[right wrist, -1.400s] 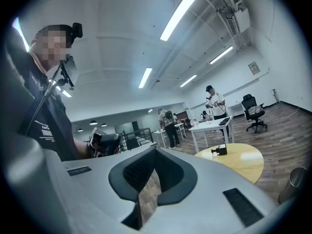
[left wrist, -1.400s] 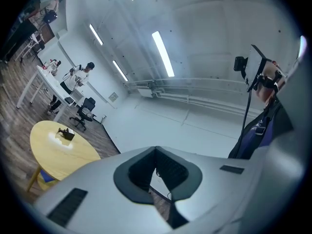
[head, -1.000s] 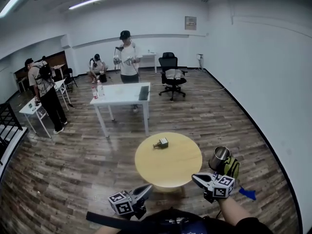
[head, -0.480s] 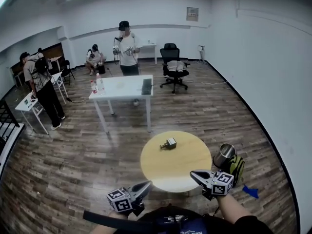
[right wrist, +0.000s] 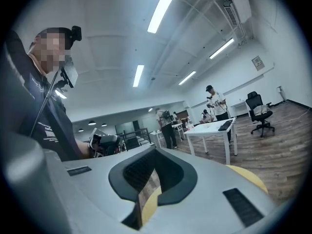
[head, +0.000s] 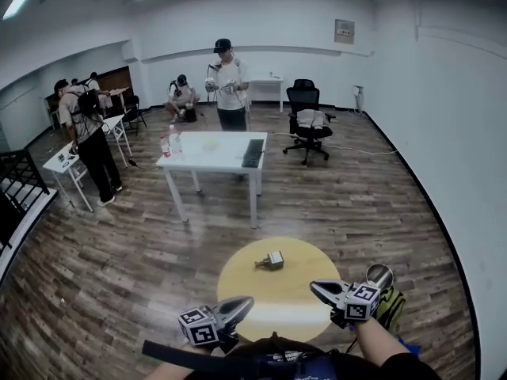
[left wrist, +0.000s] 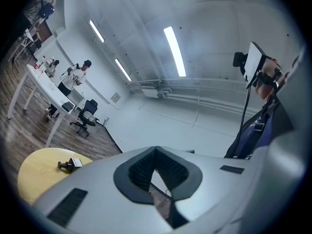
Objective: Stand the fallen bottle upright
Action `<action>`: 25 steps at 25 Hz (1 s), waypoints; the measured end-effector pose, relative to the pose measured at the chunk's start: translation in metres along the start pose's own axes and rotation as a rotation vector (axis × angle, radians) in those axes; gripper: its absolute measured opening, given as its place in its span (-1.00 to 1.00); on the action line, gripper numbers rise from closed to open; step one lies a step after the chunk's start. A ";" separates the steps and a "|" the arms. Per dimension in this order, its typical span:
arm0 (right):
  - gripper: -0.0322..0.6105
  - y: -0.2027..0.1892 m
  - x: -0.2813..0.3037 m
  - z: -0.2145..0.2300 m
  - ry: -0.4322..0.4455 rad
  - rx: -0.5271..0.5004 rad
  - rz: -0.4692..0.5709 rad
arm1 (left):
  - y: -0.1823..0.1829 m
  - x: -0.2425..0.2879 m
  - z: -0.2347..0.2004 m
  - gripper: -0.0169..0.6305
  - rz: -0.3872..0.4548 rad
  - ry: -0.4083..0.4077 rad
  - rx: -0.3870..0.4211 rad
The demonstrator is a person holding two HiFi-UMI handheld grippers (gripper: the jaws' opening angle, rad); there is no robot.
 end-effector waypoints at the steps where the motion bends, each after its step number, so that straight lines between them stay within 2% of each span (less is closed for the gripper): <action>1: -0.91 0.004 -0.003 0.015 0.014 -0.007 0.000 | 0.000 0.014 -0.002 -0.92 0.010 0.008 0.001; 7: -0.91 0.008 -0.011 0.077 0.086 -0.042 -0.036 | -0.007 0.072 -0.015 -0.92 0.014 0.051 0.002; 12: -0.90 -0.009 0.012 0.105 0.131 -0.039 -0.098 | -0.001 0.083 -0.043 -0.92 0.006 0.091 -0.026; 15: -0.90 -0.014 0.033 0.113 0.131 -0.047 -0.120 | 0.007 0.083 -0.064 -0.92 0.010 0.085 -0.047; 20: -0.90 0.005 0.087 0.121 0.089 0.011 -0.030 | 0.041 0.073 -0.108 -0.92 -0.037 0.021 -0.025; 25: -0.89 0.026 0.133 0.117 0.025 0.118 0.126 | 0.082 0.041 -0.151 -0.92 -0.078 -0.037 -0.008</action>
Point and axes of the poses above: the fingertips, and each gripper's own axes: x forward along the fingers, z to its right, y out of its top, the point moved 4 cm from there along -x, backward along the fingers, and after that the axes turned 7 degrees about -x, right-handed, at the moved point
